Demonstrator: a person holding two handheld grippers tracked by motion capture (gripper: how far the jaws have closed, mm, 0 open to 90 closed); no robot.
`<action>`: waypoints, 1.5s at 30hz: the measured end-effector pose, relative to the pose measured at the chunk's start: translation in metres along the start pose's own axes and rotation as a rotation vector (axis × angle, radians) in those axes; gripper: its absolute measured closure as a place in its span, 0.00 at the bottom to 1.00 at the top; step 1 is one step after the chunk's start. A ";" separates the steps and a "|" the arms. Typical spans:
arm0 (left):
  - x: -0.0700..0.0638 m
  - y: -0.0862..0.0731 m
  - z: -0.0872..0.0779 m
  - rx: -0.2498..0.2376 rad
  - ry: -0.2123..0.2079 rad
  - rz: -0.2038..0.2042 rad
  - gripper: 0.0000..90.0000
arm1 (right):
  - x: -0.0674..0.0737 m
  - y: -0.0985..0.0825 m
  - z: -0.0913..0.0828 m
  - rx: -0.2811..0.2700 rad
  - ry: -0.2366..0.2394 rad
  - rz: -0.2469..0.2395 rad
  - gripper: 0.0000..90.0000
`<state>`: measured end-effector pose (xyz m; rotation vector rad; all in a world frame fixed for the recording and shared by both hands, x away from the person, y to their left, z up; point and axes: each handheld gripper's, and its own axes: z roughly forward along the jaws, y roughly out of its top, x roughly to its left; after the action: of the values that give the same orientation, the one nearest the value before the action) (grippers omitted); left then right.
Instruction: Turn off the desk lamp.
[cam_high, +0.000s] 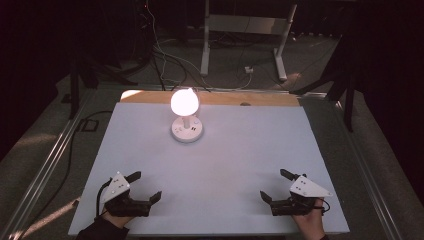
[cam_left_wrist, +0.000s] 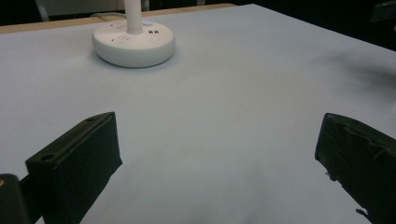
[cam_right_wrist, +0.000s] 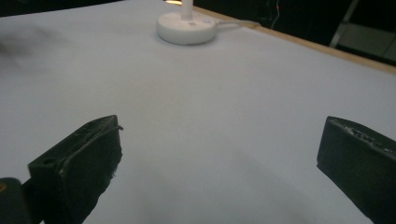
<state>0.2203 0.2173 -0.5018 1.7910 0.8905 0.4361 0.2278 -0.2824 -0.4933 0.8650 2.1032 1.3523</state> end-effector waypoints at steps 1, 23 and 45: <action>-0.001 0.000 0.000 0.003 -0.002 0.003 0.01 | 0.000 0.000 0.000 0.002 0.003 0.003 0.00; -0.006 0.001 0.001 0.023 -0.030 0.011 0.01 | 0.004 0.003 -0.003 0.008 -0.002 0.008 0.00; -0.011 0.010 0.002 0.035 -0.060 0.012 0.01 | 0.004 0.004 -0.004 -0.014 -0.007 0.018 0.00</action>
<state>0.2181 0.2059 -0.4924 1.8323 0.8512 0.3747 0.2228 -0.2807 -0.4881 0.8834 2.0829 1.3703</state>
